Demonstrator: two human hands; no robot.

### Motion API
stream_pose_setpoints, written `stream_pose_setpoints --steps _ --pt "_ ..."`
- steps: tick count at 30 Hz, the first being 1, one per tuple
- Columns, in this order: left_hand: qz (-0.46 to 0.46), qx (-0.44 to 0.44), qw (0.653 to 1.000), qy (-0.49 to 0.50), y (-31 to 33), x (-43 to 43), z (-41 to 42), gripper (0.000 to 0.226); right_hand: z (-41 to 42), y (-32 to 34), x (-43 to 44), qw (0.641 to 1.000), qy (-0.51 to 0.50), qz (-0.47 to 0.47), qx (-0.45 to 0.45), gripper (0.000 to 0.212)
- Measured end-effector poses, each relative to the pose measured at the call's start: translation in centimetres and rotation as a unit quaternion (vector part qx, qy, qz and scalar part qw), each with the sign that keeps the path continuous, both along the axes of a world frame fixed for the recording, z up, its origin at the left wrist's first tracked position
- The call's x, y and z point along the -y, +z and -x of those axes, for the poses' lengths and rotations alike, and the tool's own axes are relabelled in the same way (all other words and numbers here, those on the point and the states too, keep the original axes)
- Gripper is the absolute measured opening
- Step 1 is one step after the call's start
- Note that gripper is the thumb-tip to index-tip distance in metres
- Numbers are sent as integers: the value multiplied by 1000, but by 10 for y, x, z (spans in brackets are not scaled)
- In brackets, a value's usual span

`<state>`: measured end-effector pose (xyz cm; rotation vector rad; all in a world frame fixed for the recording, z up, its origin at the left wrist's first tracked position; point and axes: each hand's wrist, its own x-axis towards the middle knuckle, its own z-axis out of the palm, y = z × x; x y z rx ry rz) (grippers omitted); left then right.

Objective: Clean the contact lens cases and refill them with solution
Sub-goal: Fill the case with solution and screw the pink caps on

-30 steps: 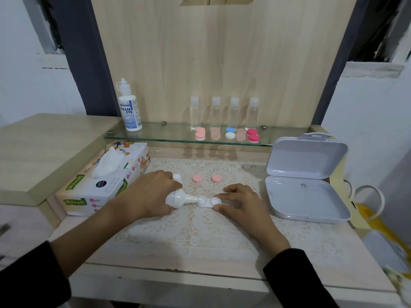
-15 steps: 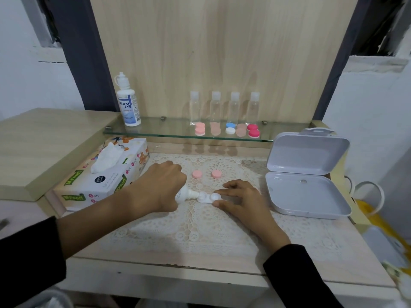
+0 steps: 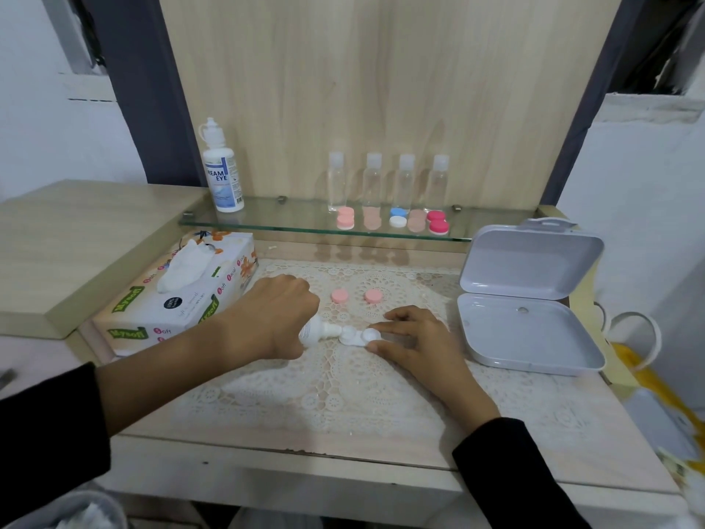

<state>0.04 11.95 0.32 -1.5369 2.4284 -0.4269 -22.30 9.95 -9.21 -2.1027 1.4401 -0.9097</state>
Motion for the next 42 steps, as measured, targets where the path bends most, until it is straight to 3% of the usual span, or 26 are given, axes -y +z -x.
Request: stream_pose_setpoints --steps 19,29,42 --pt "2 -6 1000 3 -3 3 -3 28 -1 4 -2 1000 1 1 1 31" --pt "-6 -81 997 17 -13 -3 -14 47 0 3 0 1000 4 0 -1 31" --pt "11 -72 997 -12 -12 -4 13 36 1 1 -1 1000 7 10 2 32"
